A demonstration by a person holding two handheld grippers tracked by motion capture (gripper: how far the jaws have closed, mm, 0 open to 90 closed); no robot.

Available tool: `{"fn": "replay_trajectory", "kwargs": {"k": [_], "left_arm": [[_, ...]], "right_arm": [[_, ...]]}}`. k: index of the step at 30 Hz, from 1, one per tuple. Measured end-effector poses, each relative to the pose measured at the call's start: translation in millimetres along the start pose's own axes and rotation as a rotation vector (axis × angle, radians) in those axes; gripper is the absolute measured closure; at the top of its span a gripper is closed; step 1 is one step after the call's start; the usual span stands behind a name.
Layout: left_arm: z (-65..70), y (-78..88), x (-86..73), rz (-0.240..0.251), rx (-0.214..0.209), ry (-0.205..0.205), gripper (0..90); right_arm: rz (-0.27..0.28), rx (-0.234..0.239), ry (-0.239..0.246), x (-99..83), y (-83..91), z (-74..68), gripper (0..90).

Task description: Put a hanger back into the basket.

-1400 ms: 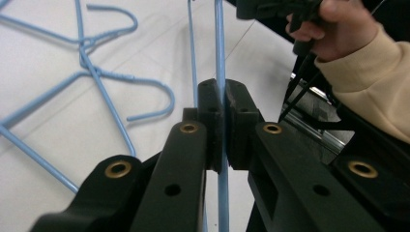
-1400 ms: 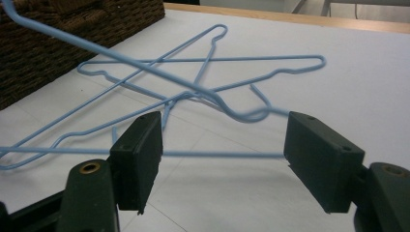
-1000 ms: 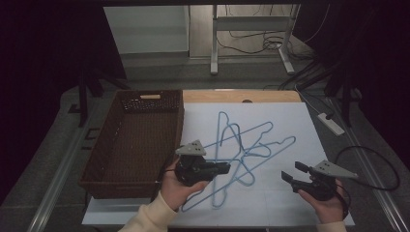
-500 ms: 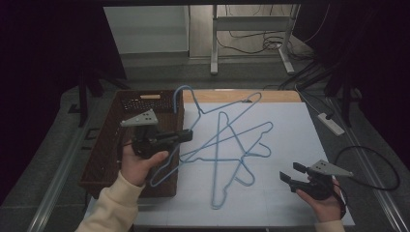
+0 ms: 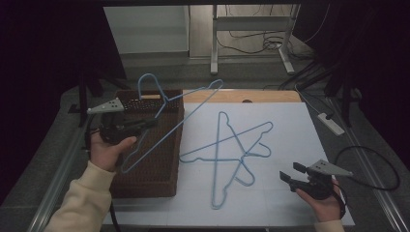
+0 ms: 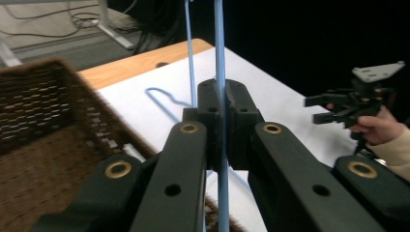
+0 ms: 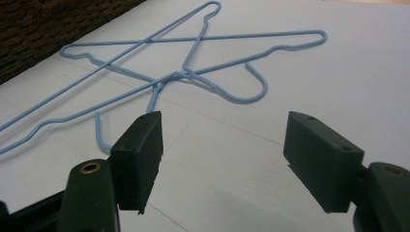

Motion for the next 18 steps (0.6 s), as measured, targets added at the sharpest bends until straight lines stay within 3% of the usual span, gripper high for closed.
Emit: {"fn": "replay_trajectory", "kwargs": {"k": [9,18], "left_arm": [[-41.8,18.1,-8.0,-0.045,0.079,-0.012,87.0],[-70.6,37.3,-17.4,-0.065,0.135,-0.012,87.0]], "right_arm": [[-0.003,-0.001,-0.005,-0.1,-0.3,-0.3,31.1],[-0.014,-0.002,-0.013,-1.4,-1.5,0.5,31.3]]}}
Point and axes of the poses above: each handheld gripper's, and its own axes: y roughly backward along the jaws, x roughly out of its top, z roughly to its right, the point moved 5 cm from there along -y, roughly forward along the jaws, and after that the axes turned 7 degrees about z, right-handed, at the moved point
